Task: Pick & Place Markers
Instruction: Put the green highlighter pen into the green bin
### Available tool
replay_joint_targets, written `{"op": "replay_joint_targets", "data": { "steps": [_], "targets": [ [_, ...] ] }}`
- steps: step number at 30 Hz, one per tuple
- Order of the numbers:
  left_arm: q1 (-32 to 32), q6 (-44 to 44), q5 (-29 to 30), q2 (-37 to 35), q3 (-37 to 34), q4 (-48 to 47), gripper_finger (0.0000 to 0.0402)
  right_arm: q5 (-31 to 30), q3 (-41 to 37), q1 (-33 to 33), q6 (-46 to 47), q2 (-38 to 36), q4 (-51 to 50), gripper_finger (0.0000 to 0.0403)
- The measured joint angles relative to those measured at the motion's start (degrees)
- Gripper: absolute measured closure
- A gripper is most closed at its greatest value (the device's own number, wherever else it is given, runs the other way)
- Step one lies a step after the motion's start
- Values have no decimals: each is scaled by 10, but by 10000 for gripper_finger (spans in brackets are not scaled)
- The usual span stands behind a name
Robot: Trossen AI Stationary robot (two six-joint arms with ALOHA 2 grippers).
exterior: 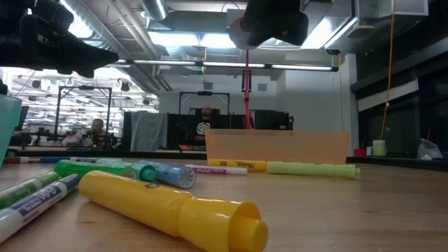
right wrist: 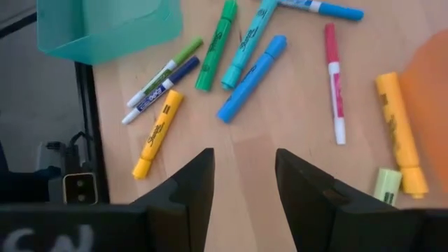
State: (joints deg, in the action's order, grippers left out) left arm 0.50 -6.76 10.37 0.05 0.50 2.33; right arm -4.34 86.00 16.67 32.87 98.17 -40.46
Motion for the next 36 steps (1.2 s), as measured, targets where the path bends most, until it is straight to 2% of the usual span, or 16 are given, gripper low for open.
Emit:
{"op": "replay_joint_targets", "data": {
  "steps": [7,18,30,36],
  "targets": [
    [0,0,0,0,0,0,393,-11,0,2,-6,0,-14,252],
    [0,0,0,0,0,0,391,-13,-1,4,13,0,-158,252],
    [0,0,0,0,0,0,389,-11,-86,-8,7,0,-142,252],
    [0,0,0,0,0,0,393,-11,-120,-18,2,0,-95,252]
  ]
}}
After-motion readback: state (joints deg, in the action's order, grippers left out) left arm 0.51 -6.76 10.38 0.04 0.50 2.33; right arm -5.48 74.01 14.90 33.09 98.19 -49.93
